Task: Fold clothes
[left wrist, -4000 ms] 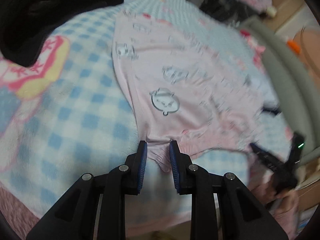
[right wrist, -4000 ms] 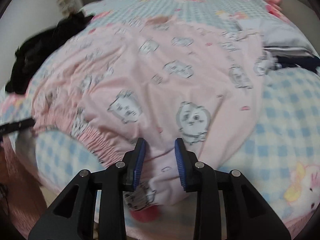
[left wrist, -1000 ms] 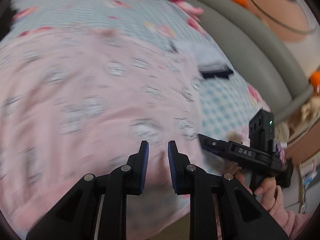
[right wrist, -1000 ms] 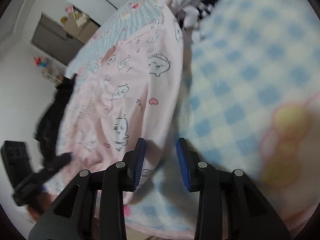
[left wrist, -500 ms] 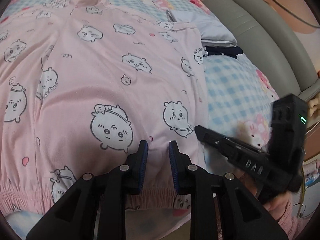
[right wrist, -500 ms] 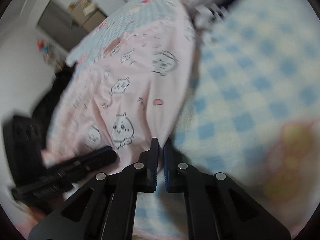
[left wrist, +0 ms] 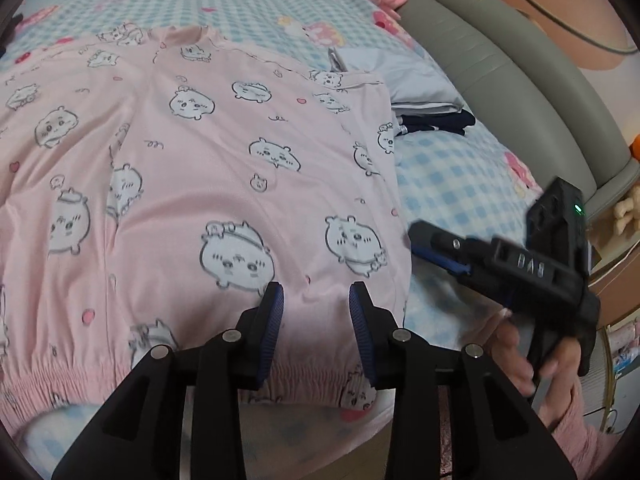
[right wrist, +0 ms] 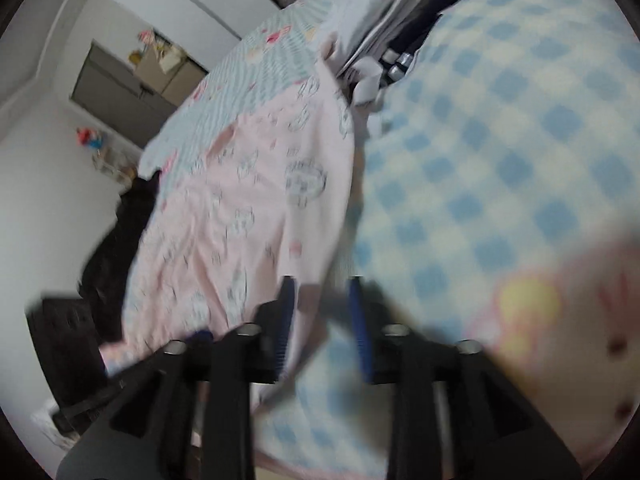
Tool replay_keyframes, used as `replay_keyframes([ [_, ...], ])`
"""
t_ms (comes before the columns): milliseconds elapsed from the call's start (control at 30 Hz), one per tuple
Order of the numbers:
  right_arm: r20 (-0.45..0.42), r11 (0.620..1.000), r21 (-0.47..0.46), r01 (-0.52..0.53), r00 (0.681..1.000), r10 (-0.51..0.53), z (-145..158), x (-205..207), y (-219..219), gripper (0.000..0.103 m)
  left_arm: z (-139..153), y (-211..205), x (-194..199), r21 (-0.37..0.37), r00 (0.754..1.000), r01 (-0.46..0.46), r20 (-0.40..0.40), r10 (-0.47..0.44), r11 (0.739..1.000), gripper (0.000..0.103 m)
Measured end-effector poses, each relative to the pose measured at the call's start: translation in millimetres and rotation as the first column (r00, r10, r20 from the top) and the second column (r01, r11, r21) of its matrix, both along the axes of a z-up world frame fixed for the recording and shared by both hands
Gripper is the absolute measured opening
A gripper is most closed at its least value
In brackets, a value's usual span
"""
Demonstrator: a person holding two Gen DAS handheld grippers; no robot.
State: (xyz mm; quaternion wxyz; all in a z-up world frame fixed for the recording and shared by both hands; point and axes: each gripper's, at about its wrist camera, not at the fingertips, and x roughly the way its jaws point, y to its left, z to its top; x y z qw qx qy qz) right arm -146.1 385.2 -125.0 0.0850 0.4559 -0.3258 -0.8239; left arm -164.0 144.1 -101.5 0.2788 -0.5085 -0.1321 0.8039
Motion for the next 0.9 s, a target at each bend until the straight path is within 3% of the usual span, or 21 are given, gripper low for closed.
replay_keyframes([
  [133,0.048,0.992,-0.119,-0.031,0.998,0.037,-17,-24,12,0.035,4,9,-17,-0.016,1.0,0.016,-0.012,-0.016,1.0,0.036],
  [200,0.057,0.993,-0.11,-0.049,0.997,0.055,-22,-31,8,0.031,4,14,-26,-0.018,1.0,0.015,-0.011,-0.016,1.0,0.036],
  [233,0.053,0.996,-0.072,-0.06,0.997,0.064,-22,-34,2,0.025,3,16,-30,-0.02,1.0,0.011,-0.008,-0.011,1.0,0.036],
  [267,0.048,0.997,-0.024,-0.07,0.996,0.071,-21,-36,-5,0.011,2,18,-35,-0.022,1.0,0.006,-0.005,-0.006,1.0,0.036],
  [300,0.04,0.997,0.029,-0.076,0.996,0.075,-18,-37,-11,0.007,3,18,-37,-0.018,1.0,0.001,-0.003,-0.001,1.0,0.036],
  [400,-0.014,0.977,0.196,-0.084,0.996,0.089,2,-28,-24,0.002,1,17,-38,-0.02,1.0,-0.008,-0.002,0.008,1.0,0.036],
  [467,-0.055,0.941,0.328,-0.085,0.992,0.109,17,-19,-33,0.001,-1,14,-36,-0.03,1.0,-0.013,-0.002,0.013,0.999,0.039],
  [533,-0.045,0.914,0.395,-0.09,0.992,0.118,17,-15,-34,0.001,-4,12,-33,-0.041,1.0,-0.014,0.0,0.014,0.999,0.041],
  [667,0.055,0.939,0.338,-0.061,0.997,0.044,-3,-20,-11,0.001,-13,8,-27,-0.062,1.0,-0.014,0.006,0.015,0.998,0.039],
  [733,0.031,0.912,0.41,-0.006,0.999,-0.007,5,-14,-4,0.001,16,-2,-9,0.05,0.992,-0.04,-0.116,0.046,0.998,0.041],
  [767,0.006,0.915,0.403,0.018,1.0,-0.022,10,-9,-1,0.005,29,-5,0,0.066,0.985,-0.036,-0.166,0.046,0.997,0.043],
  [833,-0.053,0.962,0.272,0.028,0.998,-0.014,20,7,4,0.007,50,-10,16,0.055,0.97,-0.024,-0.242,0.036,0.998,0.049],
  [900,-0.067,0.99,0.143,-0.011,0.998,0.021,21,21,-2,0.012,44,-9,19,0.017,0.972,-0.025,-0.234,0.029,1.0,0.049],
])
